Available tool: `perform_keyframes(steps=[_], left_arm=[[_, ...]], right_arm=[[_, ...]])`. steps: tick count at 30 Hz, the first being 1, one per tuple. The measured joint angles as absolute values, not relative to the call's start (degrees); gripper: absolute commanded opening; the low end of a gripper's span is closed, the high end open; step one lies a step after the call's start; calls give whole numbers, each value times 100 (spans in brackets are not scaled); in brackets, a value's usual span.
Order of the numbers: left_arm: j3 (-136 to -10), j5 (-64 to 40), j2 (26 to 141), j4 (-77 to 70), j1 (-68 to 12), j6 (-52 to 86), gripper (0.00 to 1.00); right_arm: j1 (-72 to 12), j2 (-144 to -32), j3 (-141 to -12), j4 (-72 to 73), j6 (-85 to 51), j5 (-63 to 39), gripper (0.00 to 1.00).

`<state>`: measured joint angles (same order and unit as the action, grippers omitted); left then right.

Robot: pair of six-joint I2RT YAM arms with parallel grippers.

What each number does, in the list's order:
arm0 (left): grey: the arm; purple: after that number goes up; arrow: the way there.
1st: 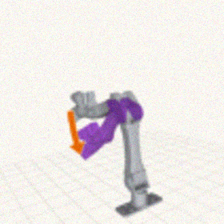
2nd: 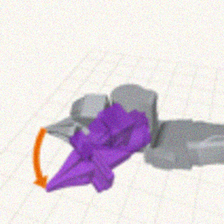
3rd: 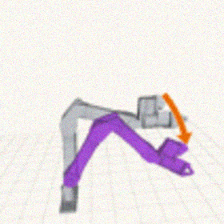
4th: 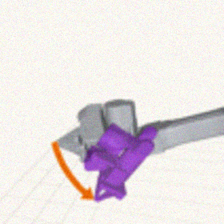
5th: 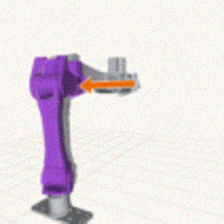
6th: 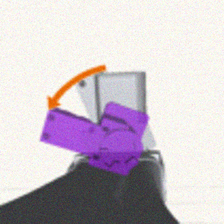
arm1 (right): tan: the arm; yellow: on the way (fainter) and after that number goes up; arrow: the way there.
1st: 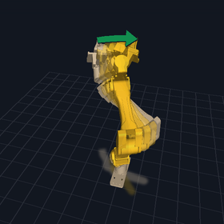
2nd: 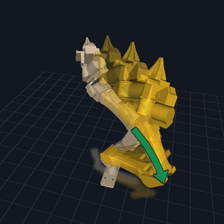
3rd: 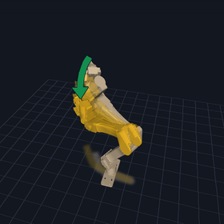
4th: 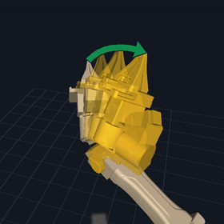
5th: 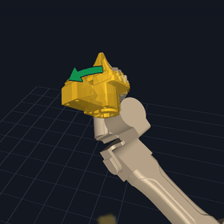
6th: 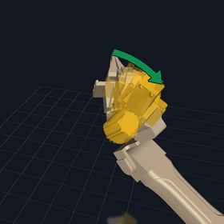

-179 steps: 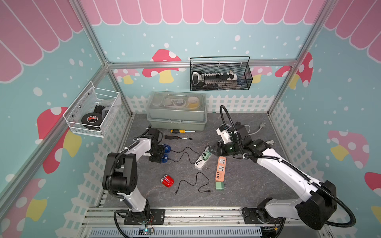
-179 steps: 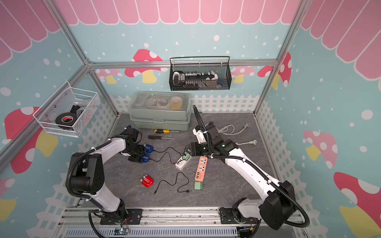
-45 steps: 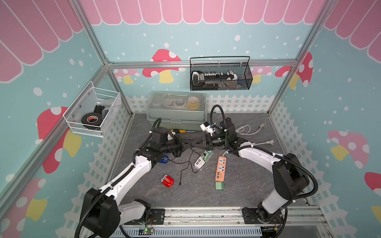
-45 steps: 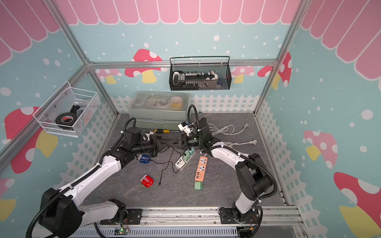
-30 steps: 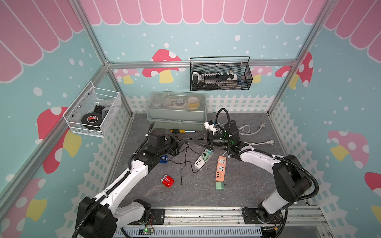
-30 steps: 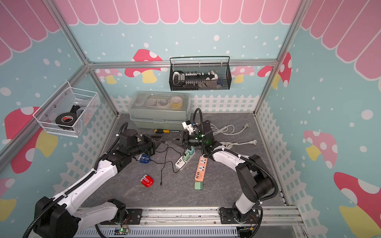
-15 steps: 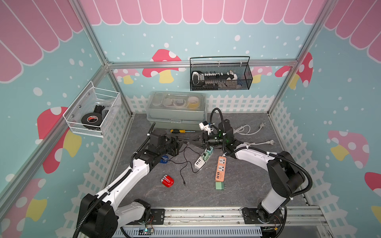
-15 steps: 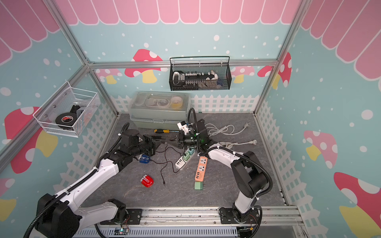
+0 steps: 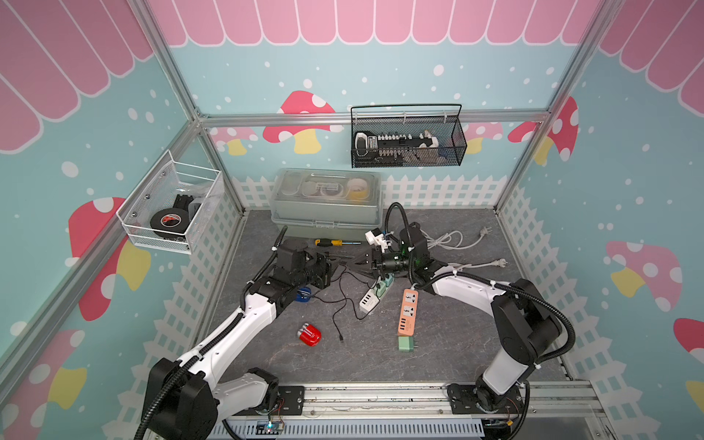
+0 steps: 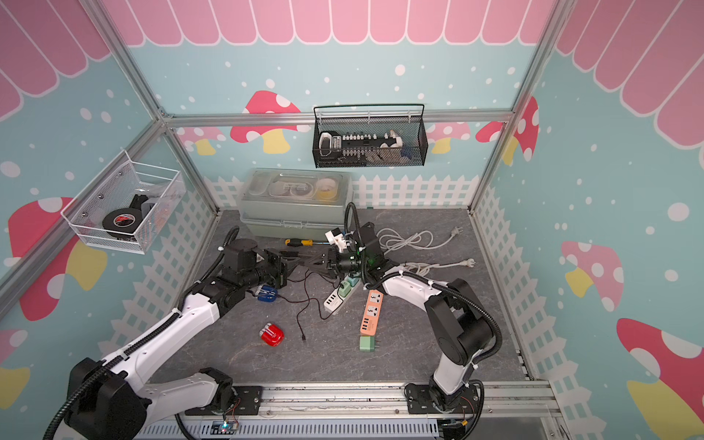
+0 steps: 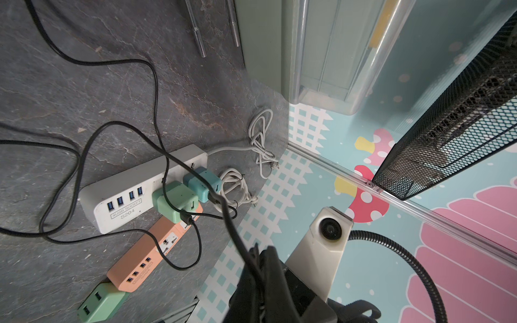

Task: Charge the electric shaver
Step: Pick up the charging cable from the center of the board.

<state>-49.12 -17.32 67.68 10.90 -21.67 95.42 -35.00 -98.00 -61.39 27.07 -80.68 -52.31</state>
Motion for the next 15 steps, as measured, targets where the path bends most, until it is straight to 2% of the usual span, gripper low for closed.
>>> perform_keyframes(steps=[15], left_arm=[[-4923, -1734, 6810, 1092, -2167, 9539, 0]], right_arm=[[-3500, -10044, -6165, 2976, -8285, -5140, 13]])
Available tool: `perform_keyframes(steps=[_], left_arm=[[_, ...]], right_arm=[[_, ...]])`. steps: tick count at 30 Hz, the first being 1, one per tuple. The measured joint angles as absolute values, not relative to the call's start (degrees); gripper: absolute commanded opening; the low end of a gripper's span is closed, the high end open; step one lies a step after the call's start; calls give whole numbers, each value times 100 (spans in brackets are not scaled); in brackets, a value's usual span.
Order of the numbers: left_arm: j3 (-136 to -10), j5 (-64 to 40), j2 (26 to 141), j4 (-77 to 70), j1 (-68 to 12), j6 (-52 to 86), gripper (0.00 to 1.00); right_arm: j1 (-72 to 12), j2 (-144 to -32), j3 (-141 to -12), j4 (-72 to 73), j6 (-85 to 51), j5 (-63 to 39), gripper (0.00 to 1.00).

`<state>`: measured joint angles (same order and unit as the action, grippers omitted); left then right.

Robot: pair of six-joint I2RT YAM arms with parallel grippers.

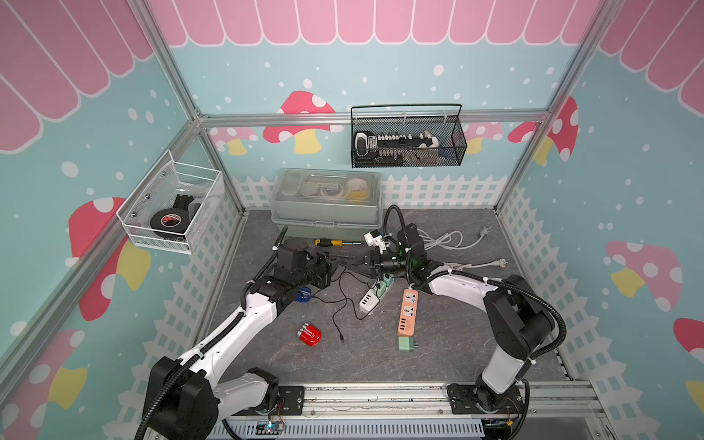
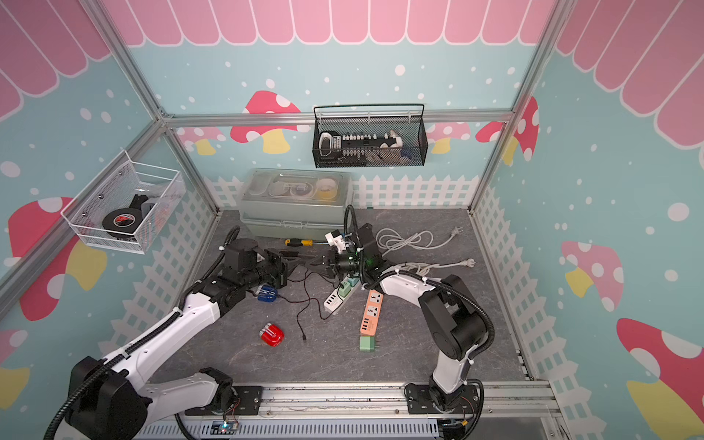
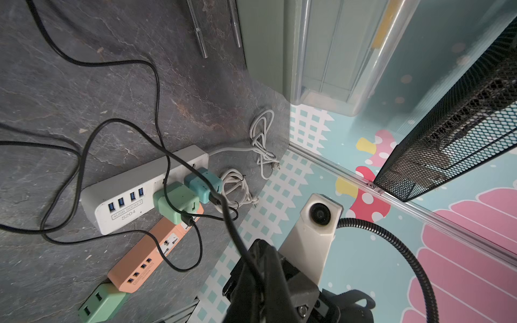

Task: Charge the electric shaver
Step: Pick up the charging cable from the center of the board.

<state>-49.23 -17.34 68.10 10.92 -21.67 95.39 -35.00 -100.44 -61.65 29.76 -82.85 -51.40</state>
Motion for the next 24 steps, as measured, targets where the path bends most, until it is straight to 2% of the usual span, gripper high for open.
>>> perform_keyframes(steps=[4, 6, 9, 12, 15, 24], left_arm=[[-4921, -1728, 6807, 1100, -2167, 9542, 0], [-4921, -1710, 6803, 1090, -2165, 9535, 0], [-4921, -1756, 6801, 1076, -2147, 9400, 26], [-4923, -1962, 6781, 1083, -2086, 9074, 34], [-4947, -2252, 6726, 1109, -1979, 8534, 39], [-5006, -3157, 6632, 672, -1935, 7277, 38]], right_arm=[[-3498, -10079, -6195, 3168, -8429, -5109, 0], [-3498, -10086, -6202, 3197, -8471, -5098, 0], [-3496, -10086, -6202, 3229, -8543, -5100, 0], [-3465, -10079, -6200, 3258, -8630, -5137, 0], [-3365, -10005, -6180, 3262, -8783, -5225, 0], [-3148, -9850, -5986, 4342, -10390, -5577, 0]])
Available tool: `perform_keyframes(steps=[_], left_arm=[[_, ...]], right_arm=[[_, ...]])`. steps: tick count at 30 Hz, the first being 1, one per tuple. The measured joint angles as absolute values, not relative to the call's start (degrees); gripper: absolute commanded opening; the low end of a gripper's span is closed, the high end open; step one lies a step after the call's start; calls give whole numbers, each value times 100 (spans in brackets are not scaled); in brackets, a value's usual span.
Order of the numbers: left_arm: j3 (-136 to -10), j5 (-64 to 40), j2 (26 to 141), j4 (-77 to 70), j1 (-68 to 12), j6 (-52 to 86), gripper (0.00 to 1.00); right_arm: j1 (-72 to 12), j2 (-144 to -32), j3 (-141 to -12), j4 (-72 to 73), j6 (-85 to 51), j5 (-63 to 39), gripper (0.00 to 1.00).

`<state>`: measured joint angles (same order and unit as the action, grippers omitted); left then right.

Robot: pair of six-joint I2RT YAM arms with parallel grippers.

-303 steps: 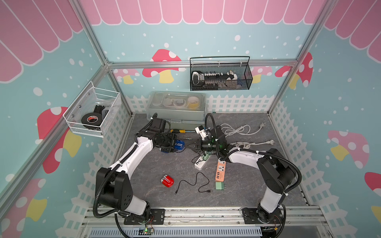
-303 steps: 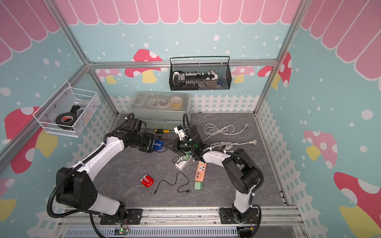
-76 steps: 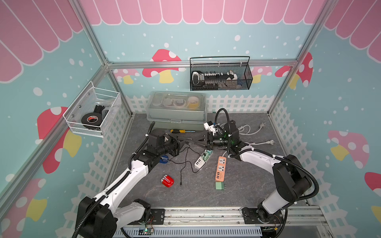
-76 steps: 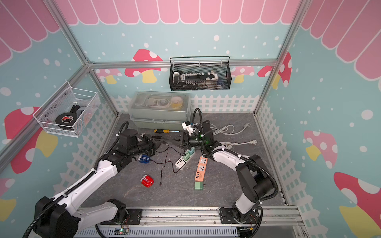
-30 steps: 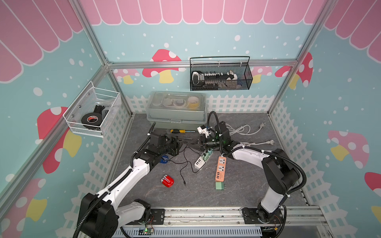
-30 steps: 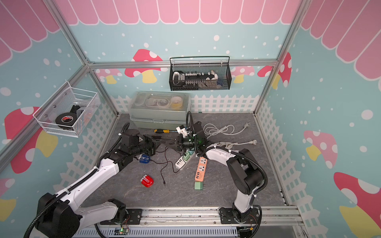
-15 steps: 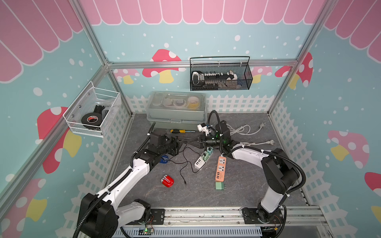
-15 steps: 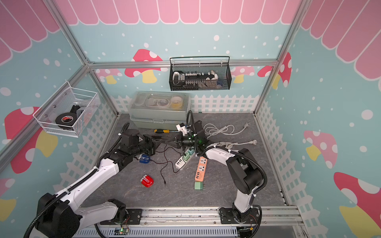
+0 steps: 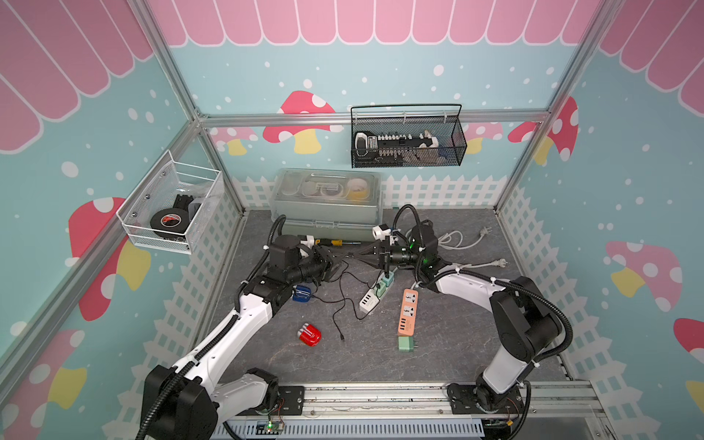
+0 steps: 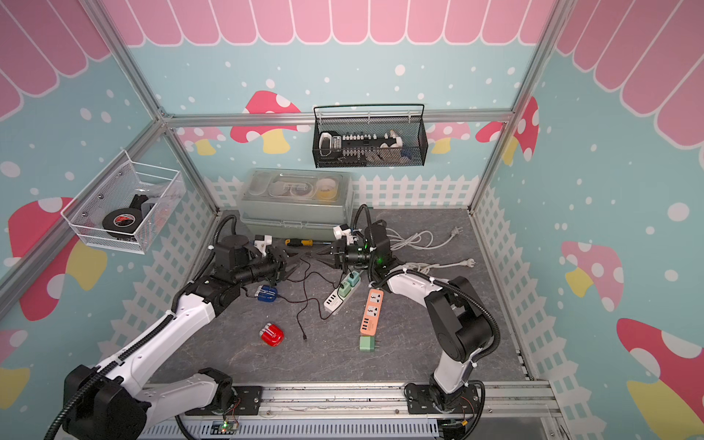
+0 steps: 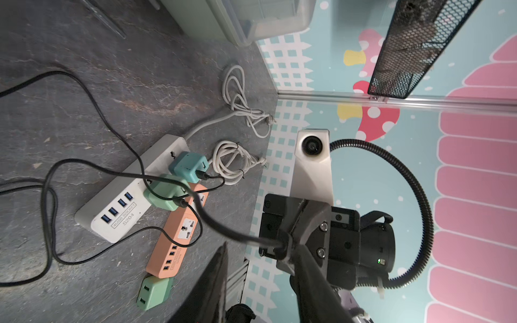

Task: Charge the electric shaver
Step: Pick up the charging cable from the center of the board.

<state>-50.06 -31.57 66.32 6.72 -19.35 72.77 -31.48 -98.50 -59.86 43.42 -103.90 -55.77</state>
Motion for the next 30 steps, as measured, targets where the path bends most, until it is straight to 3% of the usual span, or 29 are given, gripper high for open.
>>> perform_keyframes(steps=[4, 11, 22, 30], left_arm=[[-4936, -3363, 6685, 248, -1933, 7155, 36], [-4740, -3483, 6805, -388, -1929, 7262, 21], [-4550, -3498, 6827, -851, -1929, 7572, 18], [-4547, -3529, 6906, -1020, -1929, 7721, 9]], right_arm=[[-3148, -9850, -5986, 4703, -10901, -5710, 0], [-3148, -9850, -5986, 4606, -11054, -5793, 0], [-3148, -9850, -5986, 4543, -11061, -5701, 0], [-3148, -9850, -5968, 4521, -11041, -5638, 0]])
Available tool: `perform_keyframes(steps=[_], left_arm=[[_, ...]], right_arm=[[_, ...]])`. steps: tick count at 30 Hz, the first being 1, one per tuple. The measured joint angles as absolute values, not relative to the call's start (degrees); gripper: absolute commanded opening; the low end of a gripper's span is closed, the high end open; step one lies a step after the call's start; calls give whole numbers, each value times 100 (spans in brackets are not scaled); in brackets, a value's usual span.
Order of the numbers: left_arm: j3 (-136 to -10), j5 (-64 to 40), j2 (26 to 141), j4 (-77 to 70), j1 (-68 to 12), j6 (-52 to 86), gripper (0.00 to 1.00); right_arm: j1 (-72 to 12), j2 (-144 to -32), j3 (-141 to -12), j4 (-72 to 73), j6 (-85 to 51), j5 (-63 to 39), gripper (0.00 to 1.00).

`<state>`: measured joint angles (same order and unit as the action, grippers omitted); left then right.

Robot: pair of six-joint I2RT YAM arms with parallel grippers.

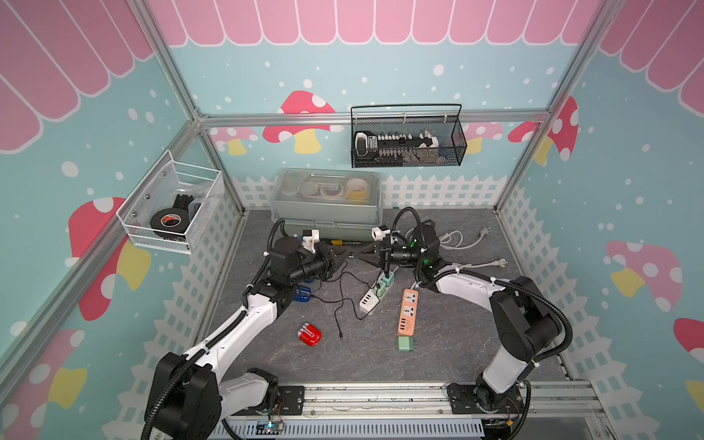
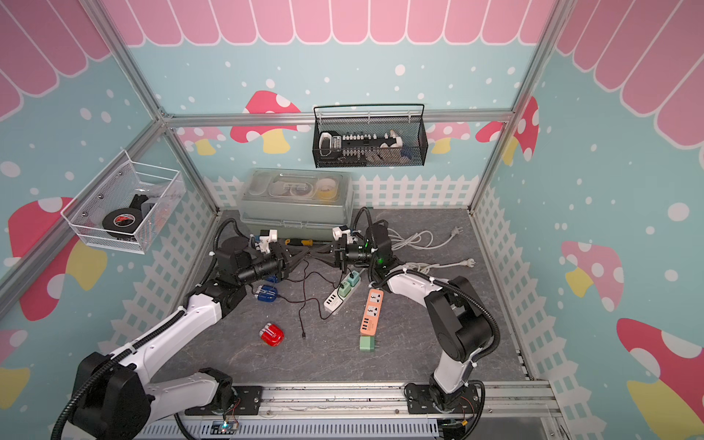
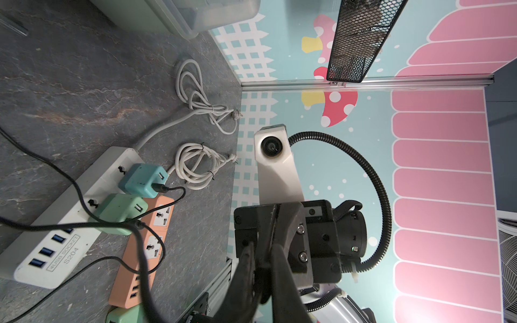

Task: Charge the electric shaver
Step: Pick up the charging cable from the center of the board, then pick up the plug from the center of the board.

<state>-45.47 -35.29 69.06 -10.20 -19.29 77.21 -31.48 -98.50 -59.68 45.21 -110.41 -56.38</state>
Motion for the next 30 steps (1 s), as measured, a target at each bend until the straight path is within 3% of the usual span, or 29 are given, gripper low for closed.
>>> perform_keyframes(steps=[13, 19, 23, 26, 30], left_arm=[[-4539, -3542, 6965, -947, -1920, 7762, 13], [-4536, -3542, 6987, -928, -1918, 7787, 0], [-4536, -3533, 6987, -928, -1918, 7782, 0], [-4536, -3496, 6987, -869, -1920, 7782, 0], [-4536, -3221, 6849, -460, -1942, 7804, 0]], right_arm=[[-3144, -10001, -5966, 4641, -10997, -5645, 0], [-3144, -10031, -5966, 4644, -10980, -5645, 0], [-3142, -10031, -5966, 4639, -10971, -5640, 0], [-3142, -9981, -5961, 4362, -10794, -5577, 33], [-3114, -9351, -5968, 2252, -9721, -5028, 46]])
